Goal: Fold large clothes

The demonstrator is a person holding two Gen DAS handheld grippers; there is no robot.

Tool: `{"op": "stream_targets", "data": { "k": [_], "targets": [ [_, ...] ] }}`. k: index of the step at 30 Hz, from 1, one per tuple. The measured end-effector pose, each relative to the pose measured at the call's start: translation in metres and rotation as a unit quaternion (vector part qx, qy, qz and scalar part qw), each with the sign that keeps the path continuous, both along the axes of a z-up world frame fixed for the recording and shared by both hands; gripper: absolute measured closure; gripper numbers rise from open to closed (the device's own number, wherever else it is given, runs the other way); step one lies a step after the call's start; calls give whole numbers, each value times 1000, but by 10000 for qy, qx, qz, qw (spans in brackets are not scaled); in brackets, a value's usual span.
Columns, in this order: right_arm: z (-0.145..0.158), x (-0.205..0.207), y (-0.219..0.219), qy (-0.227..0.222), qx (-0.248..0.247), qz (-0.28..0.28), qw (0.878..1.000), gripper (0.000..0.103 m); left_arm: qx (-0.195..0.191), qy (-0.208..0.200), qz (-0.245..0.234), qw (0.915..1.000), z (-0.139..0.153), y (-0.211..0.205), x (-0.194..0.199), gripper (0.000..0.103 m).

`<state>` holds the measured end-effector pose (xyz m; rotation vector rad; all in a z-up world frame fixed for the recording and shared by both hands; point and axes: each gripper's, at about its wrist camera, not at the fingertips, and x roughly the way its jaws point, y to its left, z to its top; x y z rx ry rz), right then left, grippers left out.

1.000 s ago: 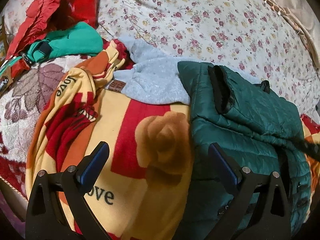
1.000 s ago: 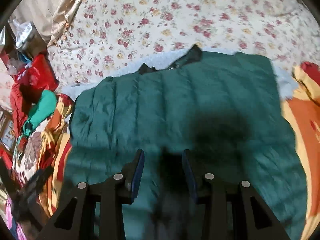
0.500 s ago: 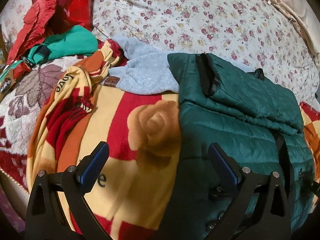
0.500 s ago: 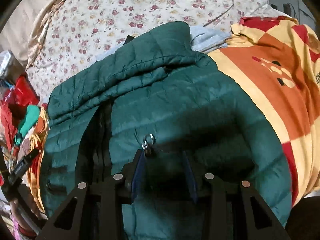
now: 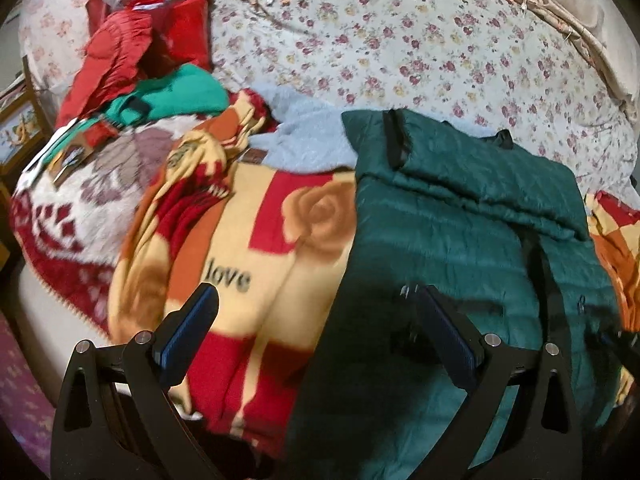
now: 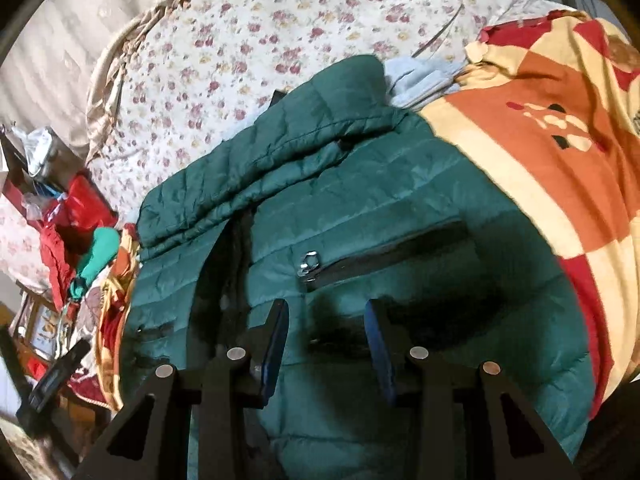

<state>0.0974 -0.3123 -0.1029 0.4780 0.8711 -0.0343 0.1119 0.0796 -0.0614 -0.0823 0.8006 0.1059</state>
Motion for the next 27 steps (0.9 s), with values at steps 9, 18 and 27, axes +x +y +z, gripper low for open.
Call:
{"op": "stream_targets", "data": {
  "k": [9, 18, 27],
  "targets": [
    [19, -13, -3, -218, -933, -123, 9953, 66, 23, 318, 92, 9994, -19, 0, -10, 3],
    [18, -34, -62, 23, -912, -838, 9923, 65, -149, 419, 317, 9985, -21, 20, -9, 3],
    [14, -40, -74, 61, -839, -1000, 9914, 63, 61, 267, 515, 9983, -19, 32, -16, 3]
  ]
}}
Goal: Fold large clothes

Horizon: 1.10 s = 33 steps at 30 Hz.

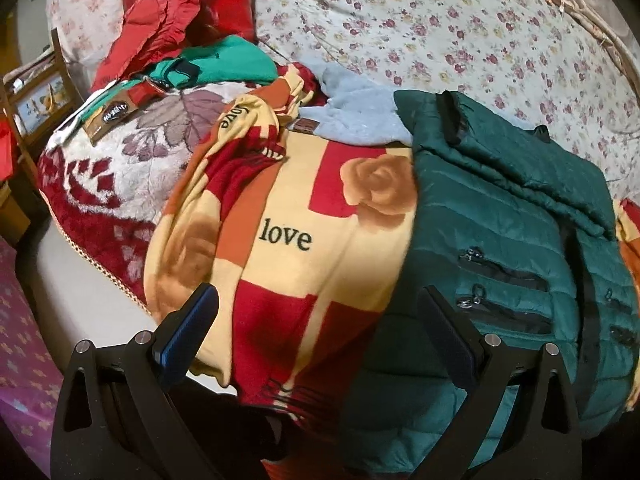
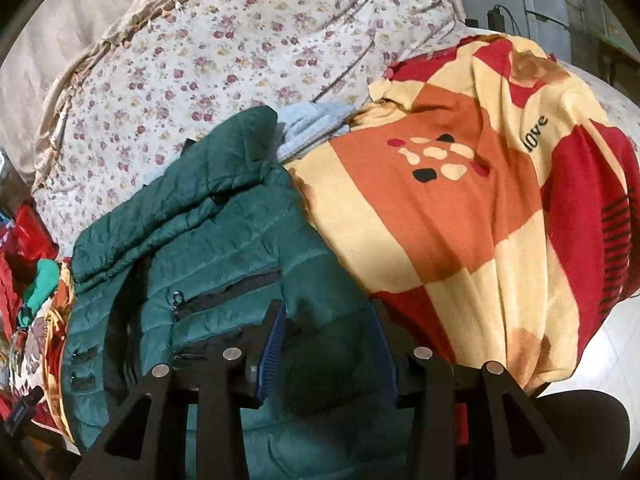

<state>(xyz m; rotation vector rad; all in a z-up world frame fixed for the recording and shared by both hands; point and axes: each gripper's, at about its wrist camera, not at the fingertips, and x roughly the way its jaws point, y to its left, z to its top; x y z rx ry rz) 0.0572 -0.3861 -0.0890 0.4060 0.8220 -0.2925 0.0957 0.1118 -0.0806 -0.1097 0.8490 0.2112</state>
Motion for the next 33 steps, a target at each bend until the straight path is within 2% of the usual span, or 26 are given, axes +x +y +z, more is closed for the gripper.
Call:
{"op": "stream_targets", "data": {
  "k": [12, 33],
  "targets": [
    [-10, 9, 14, 235, -237, 124, 9994, 62, 331, -65, -347, 9988, -7, -18, -3, 3],
    [-13, 4, -6, 250, -32, -146, 9996, 62, 355, 86, -656, 9972, -14, -32, -1, 3]
  ]
}}
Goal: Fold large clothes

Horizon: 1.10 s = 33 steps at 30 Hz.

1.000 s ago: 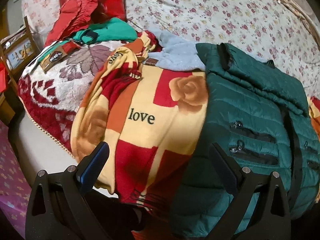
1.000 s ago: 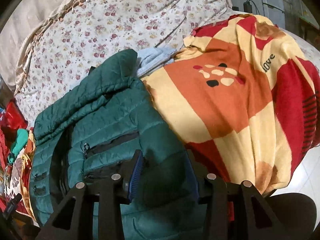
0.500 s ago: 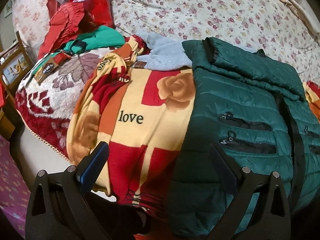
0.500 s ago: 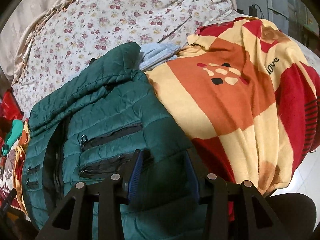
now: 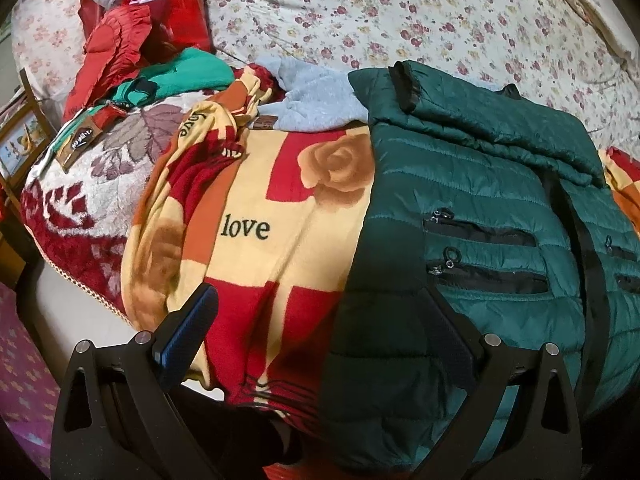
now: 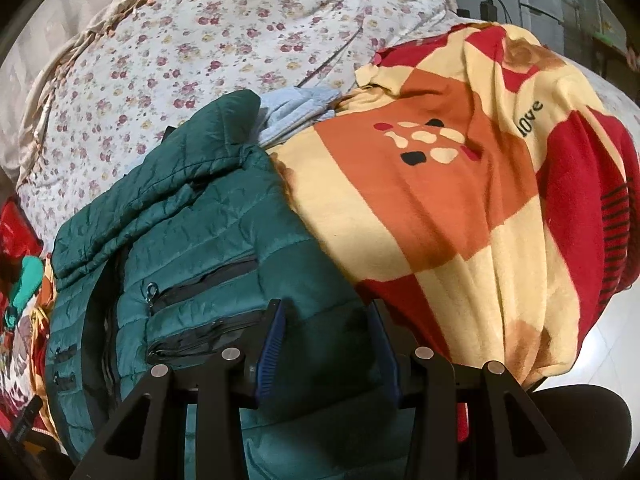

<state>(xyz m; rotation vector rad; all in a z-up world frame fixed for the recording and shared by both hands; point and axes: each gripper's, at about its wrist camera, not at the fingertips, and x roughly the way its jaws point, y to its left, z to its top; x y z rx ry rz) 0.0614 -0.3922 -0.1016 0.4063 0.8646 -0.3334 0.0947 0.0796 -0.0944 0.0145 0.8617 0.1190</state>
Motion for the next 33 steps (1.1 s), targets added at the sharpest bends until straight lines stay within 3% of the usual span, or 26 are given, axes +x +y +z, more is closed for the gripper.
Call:
{"op": "stream_targets", "data": {
  "k": [6, 10, 17, 21, 27, 28, 31, 33],
  "targets": [
    [-4, 3, -9, 50, 267, 31, 9996, 61, -120, 122, -4, 9999, -3, 4, 5, 3],
    [-6, 10, -23, 85, 757, 154, 9970, 60, -308, 233, -11, 9993, -2, 10, 13, 3],
    [-16, 26, -41, 89, 1561, 392, 9869, 57, -1206, 572, -343, 9905, -1, 25, 50, 3],
    [-23, 33, -49, 18, 1994, 443, 9789, 57, -1889, 851, -670, 9760, -10, 27, 77, 3],
    [-38, 33, -66, -215, 2995, 377, 9531, 57, -3047, 1379, -1295, 9335, -23, 31, 109, 3],
    [-40, 33, -68, -212, 3073, 375, 9506, 57, -3104, 1433, -1295, 9308, -25, 32, 113, 3],
    [-39, 32, -74, -358, 3124, 225, 9490, 57, -3091, 1437, -1093, 9337, -30, 38, 122, 3],
    [-38, 35, -80, -396, 3101, 121, 9498, 57, -3250, 1464, -1087, 9280, -32, 43, 127, 3]
  ]
}}
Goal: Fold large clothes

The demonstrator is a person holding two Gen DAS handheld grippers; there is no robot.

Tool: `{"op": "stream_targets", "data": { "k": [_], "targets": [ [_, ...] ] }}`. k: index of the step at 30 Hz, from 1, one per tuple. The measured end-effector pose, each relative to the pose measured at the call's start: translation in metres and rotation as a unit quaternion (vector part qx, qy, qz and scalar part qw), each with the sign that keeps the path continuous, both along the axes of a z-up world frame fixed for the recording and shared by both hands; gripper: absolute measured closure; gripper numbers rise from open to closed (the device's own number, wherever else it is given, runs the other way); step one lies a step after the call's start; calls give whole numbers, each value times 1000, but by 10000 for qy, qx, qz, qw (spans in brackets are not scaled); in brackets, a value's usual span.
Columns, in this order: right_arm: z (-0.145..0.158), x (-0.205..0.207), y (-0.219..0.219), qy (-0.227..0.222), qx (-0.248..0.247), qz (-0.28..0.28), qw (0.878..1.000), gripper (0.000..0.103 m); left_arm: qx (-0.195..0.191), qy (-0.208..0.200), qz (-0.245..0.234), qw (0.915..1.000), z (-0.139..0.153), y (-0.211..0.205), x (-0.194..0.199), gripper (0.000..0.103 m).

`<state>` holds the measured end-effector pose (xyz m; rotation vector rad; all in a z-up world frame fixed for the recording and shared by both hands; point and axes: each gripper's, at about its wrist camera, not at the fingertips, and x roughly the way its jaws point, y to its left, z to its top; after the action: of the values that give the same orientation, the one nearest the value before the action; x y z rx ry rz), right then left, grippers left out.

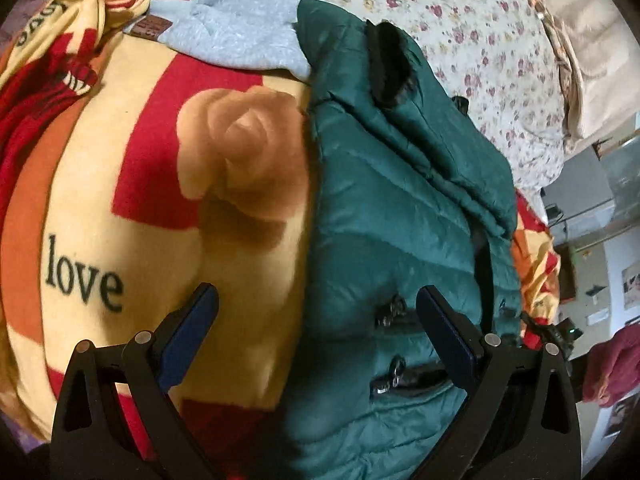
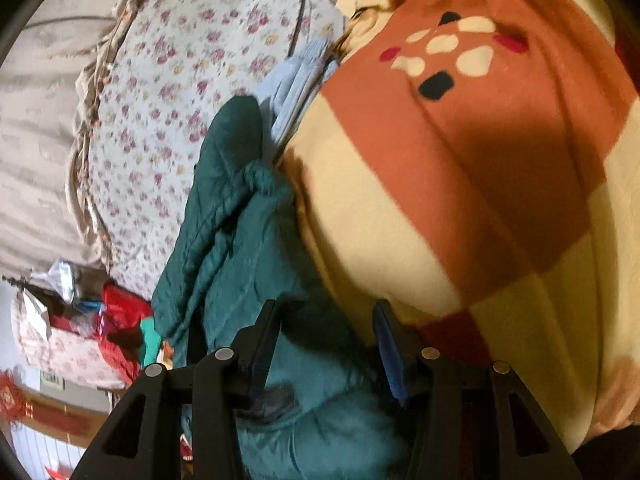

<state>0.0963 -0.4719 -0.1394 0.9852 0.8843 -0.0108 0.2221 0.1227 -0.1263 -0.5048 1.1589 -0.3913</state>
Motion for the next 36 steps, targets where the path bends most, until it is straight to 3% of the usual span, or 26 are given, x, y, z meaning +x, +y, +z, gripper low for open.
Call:
{"op": "stream_targets", "data": {
  "k": [6, 12, 14, 17, 22, 28, 30, 36],
  "targets": [
    [-7, 24, 10, 111, 180, 555, 9982, 56, -880, 293, -389, 9949, -5, -3, -6, 3],
    [-6, 8, 23, 223, 96, 977, 9949, 56, -737, 165, -606, 9953, 1, -7, -46, 3],
    [-8, 0, 21, 224, 295, 1010, 9942, 56, -945, 187, -693, 9929, 2, -5, -60, 4],
    [-15, -14, 20, 291, 859, 1118, 9896, 56, -1274, 241, -754, 9887, -2, -1, -76, 12],
    [-19, -35, 26, 374, 1200, 1289, 9837, 56, -1299, 250, -610, 9893, -6, 7, -93, 19],
    [-27, -50, 47, 771, 793, 1701, 9792, 55, -1456, 309, -335, 9883, -12, 16, -102, 19],
    [-25, -53, 54, 804, 638, 1825, 9778, 51, -1475, 348, -270, 9881, -15, 19, -107, 19],
    [-25, -54, 81, 1046, -31, 2278, 9681, 45, -1082, 197, -462, 9929, -11, 8, -119, 18]
  ]
}}
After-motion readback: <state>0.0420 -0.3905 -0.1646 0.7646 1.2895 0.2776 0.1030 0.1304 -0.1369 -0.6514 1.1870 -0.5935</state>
